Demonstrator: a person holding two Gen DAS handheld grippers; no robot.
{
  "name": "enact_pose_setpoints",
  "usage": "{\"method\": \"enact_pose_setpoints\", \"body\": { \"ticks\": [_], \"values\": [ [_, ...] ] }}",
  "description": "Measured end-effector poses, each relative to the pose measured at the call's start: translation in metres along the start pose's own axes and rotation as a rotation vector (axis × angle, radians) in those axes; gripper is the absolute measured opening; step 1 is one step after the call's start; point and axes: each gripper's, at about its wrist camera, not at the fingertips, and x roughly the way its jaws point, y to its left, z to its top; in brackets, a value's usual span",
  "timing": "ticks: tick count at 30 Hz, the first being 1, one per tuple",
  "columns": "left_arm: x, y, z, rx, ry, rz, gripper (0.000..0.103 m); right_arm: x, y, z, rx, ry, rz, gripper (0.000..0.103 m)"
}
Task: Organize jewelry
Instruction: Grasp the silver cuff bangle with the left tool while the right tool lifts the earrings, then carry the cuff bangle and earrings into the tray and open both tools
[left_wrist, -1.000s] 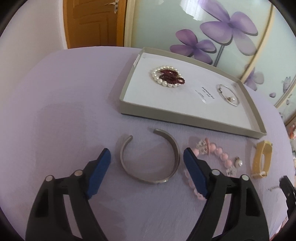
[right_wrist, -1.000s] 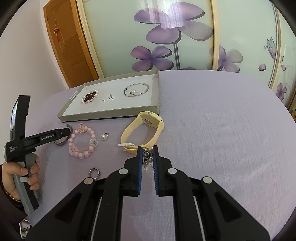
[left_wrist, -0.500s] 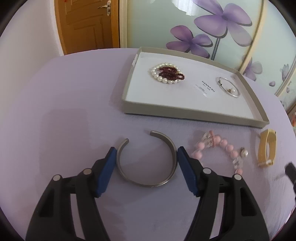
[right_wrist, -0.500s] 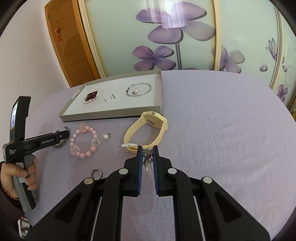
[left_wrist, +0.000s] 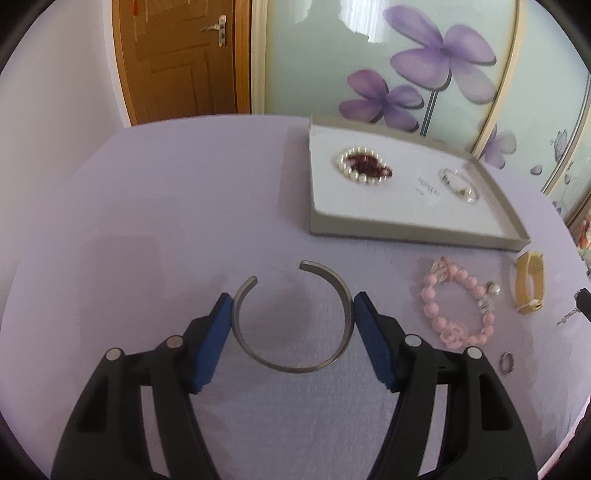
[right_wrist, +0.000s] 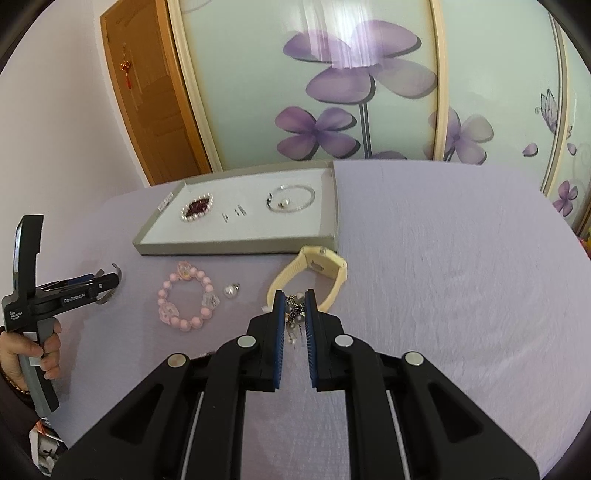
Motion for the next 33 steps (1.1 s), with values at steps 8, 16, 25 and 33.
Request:
{"method": "enact_pose_setpoints", "body": {
  "ticks": [8,16,25,33],
  "values": [
    [-0.03,0.0,0.01,0.002,-0.078,-0.026,0.066,-0.013,0.008,0.019,-0.018,-0.054,-0.001,0.011],
    [-0.039,-0.006,0.011,0.019,-0.096,-0.036,0.066,-0.014,0.013,0.023,-0.031,-0.063,0.005,0.011],
    [-0.042,-0.008,0.018,0.019,-0.11,-0.047,0.066,-0.012,0.013,0.029,-0.036,-0.073,0.001,0.011],
    [-0.044,-0.015,0.038,0.025,-0.145,-0.071,0.066,-0.001,0.021,0.066,-0.062,-0.118,-0.002,0.011]
  ]
}}
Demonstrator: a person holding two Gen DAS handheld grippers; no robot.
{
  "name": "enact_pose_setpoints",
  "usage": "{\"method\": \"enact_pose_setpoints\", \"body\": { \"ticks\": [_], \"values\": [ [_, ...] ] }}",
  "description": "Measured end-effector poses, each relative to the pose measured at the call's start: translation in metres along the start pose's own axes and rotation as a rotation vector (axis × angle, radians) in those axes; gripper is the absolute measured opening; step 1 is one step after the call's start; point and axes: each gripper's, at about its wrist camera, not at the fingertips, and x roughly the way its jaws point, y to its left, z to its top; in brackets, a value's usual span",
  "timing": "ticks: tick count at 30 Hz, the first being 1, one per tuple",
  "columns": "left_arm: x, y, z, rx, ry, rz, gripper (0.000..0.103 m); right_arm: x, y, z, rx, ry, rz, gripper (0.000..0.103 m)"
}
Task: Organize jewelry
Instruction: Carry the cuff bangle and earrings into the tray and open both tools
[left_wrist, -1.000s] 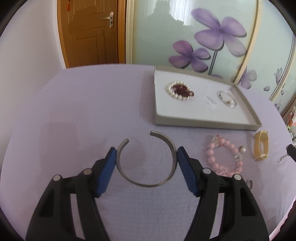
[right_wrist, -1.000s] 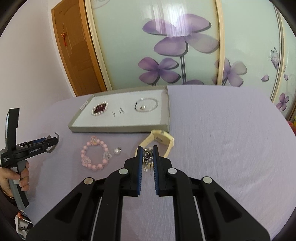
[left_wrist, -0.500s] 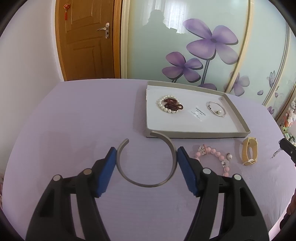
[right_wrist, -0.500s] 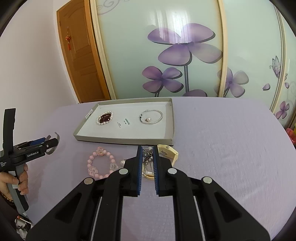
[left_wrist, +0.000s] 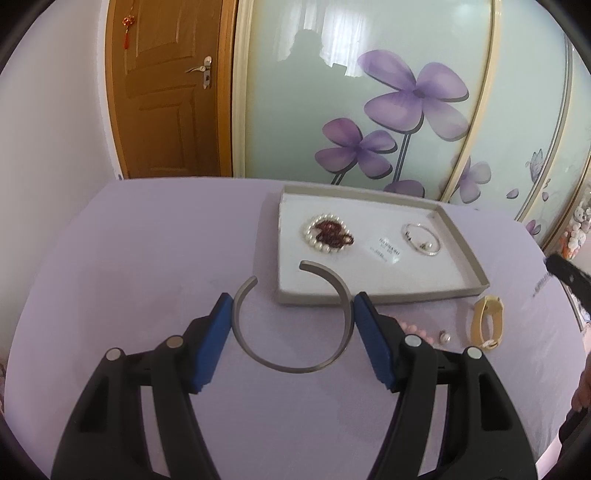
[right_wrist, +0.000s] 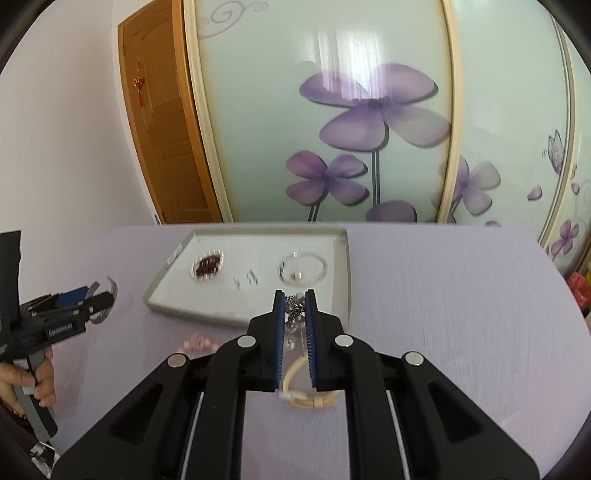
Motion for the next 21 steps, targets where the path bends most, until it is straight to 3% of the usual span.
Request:
{"method": "enact_pose_setpoints", "body": {
  "ticks": [11,21],
  "values": [
    [0.02,-0.011,0.039,0.008,-0.04,-0.031,0.066,0.053,0.005,0.055,-0.001,-0.011,0.03,0.011],
    [0.05,-0.021,0.065,0.017,-0.043,-0.046,0.066,0.131,-0.001,0.066,0.056,0.133,0.053,0.011]
  ]
}}
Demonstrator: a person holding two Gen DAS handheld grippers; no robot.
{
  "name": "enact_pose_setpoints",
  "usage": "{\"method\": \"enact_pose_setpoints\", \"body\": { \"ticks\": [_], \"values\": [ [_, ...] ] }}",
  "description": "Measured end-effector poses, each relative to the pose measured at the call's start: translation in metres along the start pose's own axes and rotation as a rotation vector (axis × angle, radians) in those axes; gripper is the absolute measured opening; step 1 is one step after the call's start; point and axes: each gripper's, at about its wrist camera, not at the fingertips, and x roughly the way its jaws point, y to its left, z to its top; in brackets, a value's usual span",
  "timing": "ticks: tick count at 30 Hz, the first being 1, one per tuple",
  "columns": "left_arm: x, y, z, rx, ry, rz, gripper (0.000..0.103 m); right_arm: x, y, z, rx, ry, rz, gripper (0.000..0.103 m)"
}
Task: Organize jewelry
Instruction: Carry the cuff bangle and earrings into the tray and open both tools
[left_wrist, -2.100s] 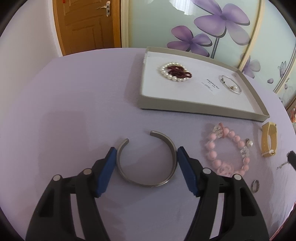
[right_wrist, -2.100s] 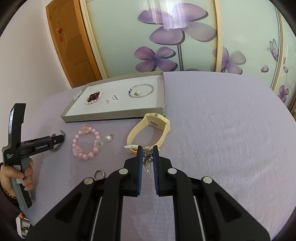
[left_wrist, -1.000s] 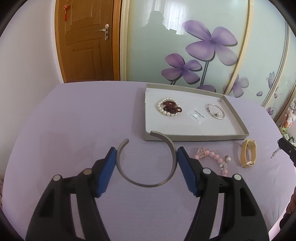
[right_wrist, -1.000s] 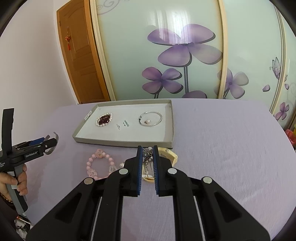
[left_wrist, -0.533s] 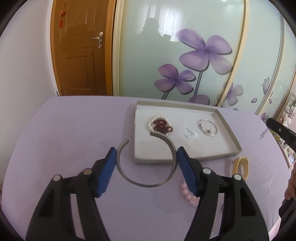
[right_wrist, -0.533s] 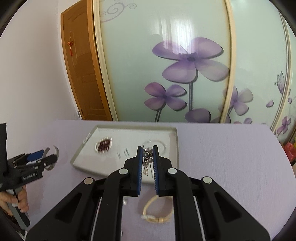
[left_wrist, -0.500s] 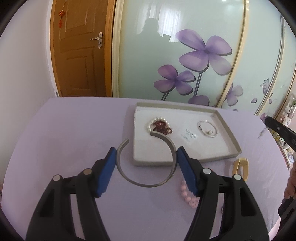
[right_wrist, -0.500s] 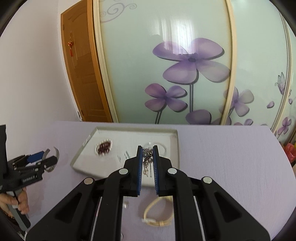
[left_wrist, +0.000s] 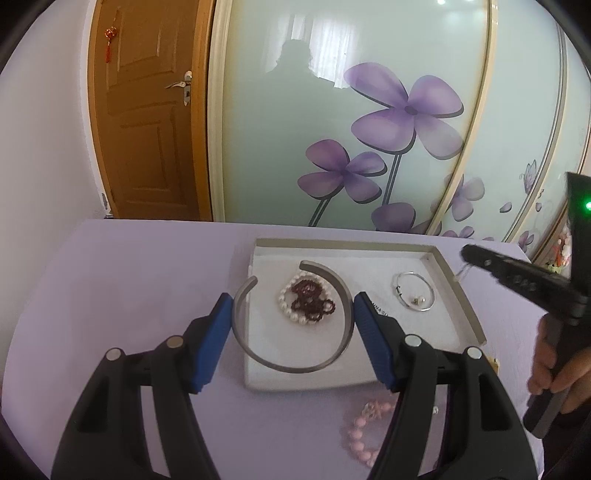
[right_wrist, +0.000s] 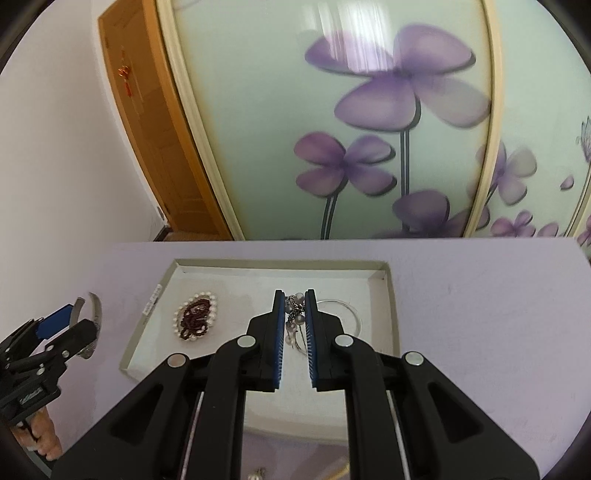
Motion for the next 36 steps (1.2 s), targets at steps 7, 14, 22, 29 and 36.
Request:
{"method": "enact_pose_setpoints", "body": {
  "ticks": [7,14,22,29,36],
  "values": [
    [0.016,-0.006,0.005,0.011,0.009,-0.012,0.066,0.025,-0.007,0.004,0.018,0.039,-0.019,0.011],
    [0.028,-0.009,0.004,0.013,0.025,-0.022,0.066,0.025,-0.011,-0.001,0.022,0.042,-0.008,0.038],
    [0.035,-0.016,0.002,0.021,0.037,-0.029,0.066,0.021,-0.021,-0.009,0.021,0.04,-0.033,0.038],
    [0.046,-0.022,-0.001,0.028,0.054,-0.054,0.066,0.017,-0.026,-0.012,0.004,0.028,-0.061,0.038],
    [0.07,-0.029,-0.002,0.01,0.083,-0.082,0.066,0.012,-0.029,-0.015,-0.03,0.017,-0.09,0.038]
  ]
}}
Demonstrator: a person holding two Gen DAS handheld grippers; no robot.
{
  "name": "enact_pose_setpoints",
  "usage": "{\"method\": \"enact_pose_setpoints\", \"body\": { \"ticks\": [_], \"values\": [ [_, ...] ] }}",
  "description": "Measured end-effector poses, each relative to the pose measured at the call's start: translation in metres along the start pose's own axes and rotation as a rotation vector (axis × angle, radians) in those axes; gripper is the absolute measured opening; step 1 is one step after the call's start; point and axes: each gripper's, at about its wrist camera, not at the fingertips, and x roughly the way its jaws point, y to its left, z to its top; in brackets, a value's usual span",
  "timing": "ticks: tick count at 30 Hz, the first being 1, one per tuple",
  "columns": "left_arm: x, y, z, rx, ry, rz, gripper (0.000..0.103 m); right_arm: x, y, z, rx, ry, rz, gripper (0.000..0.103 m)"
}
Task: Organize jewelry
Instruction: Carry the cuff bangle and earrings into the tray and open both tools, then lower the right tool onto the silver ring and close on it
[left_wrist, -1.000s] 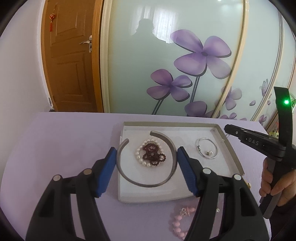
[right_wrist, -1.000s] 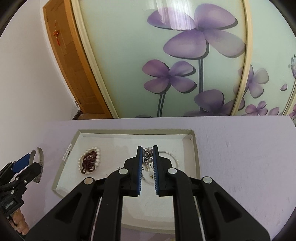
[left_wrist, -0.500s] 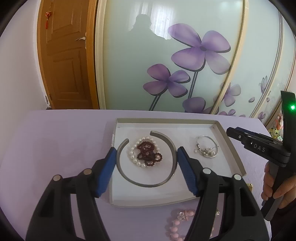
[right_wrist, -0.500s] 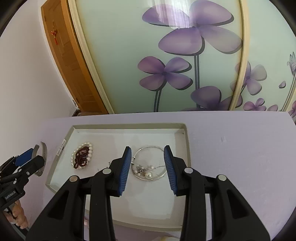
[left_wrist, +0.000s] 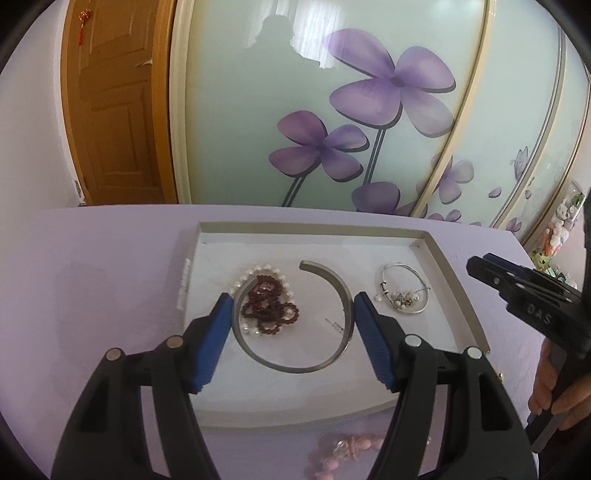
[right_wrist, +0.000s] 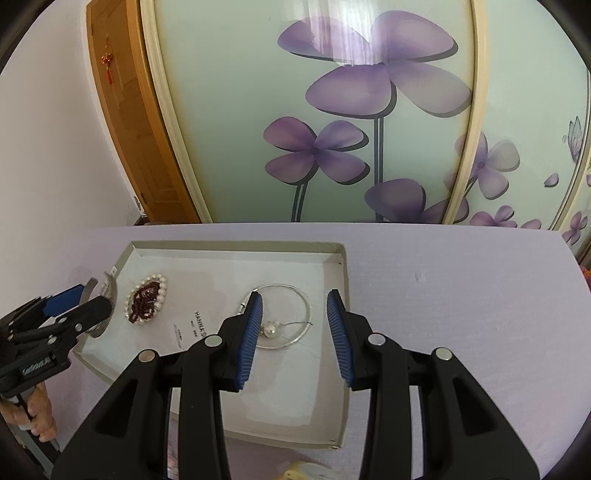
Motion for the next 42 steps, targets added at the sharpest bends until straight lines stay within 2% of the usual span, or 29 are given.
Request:
{"method": "enact_pose_setpoints", "body": {
  "ticks": [11,14,15,21,28,34,42],
  "values": [
    [0.032,-0.016,0.003,0.003,0.049,-0.009,0.067,-0.005,-0.009,-0.009,-0.005,-0.007,-0.007,0.038],
    [0.032,-0.015,0.005,-0.016,0.047,-0.01,0.071,-0.007,-0.012,-0.011,0.001,-0.006,-0.006,0.038],
    [0.03,-0.014,0.005,-0.02,0.042,-0.009,0.077,-0.008,-0.013,-0.012,0.005,-0.006,-0.006,0.038],
    [0.003,0.0,0.009,-0.044,-0.015,0.001,0.081,-0.022,-0.014,-0.021,0.018,-0.014,0.01,0.038],
    [-0.042,0.026,-0.005,-0.058,-0.072,0.059,0.084,-0.059,-0.003,-0.041,0.014,-0.051,0.051,0.04],
    [-0.085,0.043,-0.027,-0.06,-0.108,0.111,0.085,-0.085,0.018,-0.067,-0.001,-0.048,0.087,0.04],
    [-0.129,0.055,-0.067,-0.055,-0.115,0.139,0.087,-0.116,0.04,-0.111,-0.026,-0.037,0.109,0.04]
  ]
}}
